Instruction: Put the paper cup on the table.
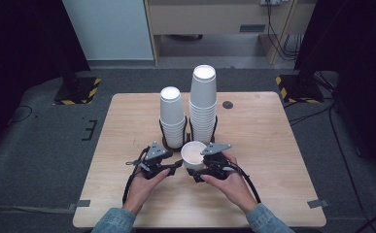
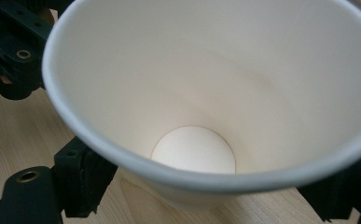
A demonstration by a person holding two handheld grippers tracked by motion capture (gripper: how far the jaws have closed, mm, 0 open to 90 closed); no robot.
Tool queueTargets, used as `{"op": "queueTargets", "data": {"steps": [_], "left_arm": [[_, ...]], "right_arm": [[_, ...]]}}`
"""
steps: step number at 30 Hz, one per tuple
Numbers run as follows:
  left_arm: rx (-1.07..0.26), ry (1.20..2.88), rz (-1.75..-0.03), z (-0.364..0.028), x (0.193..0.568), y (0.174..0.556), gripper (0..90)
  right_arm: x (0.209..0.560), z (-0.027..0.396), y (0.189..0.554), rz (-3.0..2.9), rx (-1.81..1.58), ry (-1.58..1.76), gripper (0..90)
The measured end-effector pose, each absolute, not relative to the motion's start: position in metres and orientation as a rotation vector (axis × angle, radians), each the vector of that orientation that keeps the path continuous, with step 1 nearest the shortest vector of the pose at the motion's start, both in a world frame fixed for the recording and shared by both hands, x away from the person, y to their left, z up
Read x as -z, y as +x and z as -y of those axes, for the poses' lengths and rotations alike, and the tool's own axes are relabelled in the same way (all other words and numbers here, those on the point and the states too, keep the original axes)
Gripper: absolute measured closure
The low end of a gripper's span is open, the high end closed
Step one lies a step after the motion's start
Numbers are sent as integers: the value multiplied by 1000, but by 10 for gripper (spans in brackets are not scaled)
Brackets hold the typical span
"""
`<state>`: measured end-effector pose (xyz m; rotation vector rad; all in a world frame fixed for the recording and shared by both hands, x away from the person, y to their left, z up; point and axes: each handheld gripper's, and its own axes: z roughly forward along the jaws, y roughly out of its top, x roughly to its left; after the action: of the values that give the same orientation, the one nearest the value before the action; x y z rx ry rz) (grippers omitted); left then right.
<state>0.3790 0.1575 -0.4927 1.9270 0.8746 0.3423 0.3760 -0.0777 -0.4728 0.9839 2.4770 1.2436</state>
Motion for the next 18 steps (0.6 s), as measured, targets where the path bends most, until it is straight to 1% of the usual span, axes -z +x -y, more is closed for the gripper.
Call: {"op": "queueTargets", "data": {"steps": [18], "left_arm": [[-342, 1928, -821, -153, 490, 376, 413]], "right_arm": [[473, 80, 377, -2470, -1247, 1002, 142]]}}
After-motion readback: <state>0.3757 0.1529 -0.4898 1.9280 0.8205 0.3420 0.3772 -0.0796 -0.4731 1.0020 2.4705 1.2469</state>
